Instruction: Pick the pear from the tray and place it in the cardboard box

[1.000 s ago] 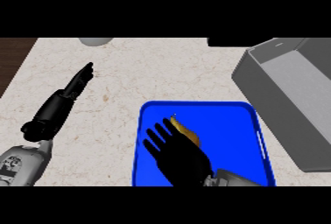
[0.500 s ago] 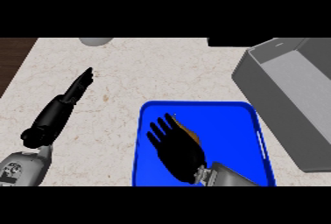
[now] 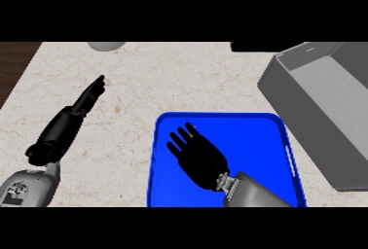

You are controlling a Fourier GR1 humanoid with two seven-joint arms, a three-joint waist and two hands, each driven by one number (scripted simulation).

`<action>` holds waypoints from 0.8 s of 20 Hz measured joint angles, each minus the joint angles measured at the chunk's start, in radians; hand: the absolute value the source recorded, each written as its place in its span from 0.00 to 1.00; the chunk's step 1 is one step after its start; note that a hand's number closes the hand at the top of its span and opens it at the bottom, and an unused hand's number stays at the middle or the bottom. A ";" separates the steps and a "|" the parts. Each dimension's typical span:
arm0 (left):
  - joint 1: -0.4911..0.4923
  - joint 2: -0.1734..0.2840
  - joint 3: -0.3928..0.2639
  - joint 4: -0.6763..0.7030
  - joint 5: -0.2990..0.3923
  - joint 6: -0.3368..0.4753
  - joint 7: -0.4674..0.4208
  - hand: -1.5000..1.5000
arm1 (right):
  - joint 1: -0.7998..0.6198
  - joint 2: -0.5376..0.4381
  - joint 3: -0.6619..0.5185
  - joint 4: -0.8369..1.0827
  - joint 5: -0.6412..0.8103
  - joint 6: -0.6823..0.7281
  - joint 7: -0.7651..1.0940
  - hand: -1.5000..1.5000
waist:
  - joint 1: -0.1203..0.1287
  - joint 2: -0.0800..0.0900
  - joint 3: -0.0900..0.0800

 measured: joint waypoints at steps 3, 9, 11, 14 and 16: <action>0.001 -0.008 0.021 -0.005 -0.007 -0.018 0.004 0.50 | 0.016 0.026 -0.012 0.050 0.047 -0.031 -0.016 0.00 | 0.000 0.000 0.000; -0.013 -0.030 0.052 0.007 -0.025 -0.046 0.011 0.50 | 0.016 0.042 -0.073 0.123 0.122 -0.079 -0.057 0.00 | -0.001 0.000 0.000; -0.007 -0.039 0.056 -0.005 -0.033 -0.052 0.017 0.50 | 0.012 0.053 -0.094 0.157 0.144 -0.097 -0.071 0.00 | 0.000 0.000 0.000; -0.001 -0.051 0.068 -0.013 -0.045 -0.061 0.017 0.50 | 0.026 0.073 -0.115 0.175 0.168 -0.096 -0.091 0.00 | -0.001 0.000 0.000; -0.019 -0.060 0.075 -0.004 -0.047 -0.068 0.024 0.50 | 0.038 0.073 -0.123 0.197 0.181 -0.113 -0.117 1.00 | -0.001 0.000 0.000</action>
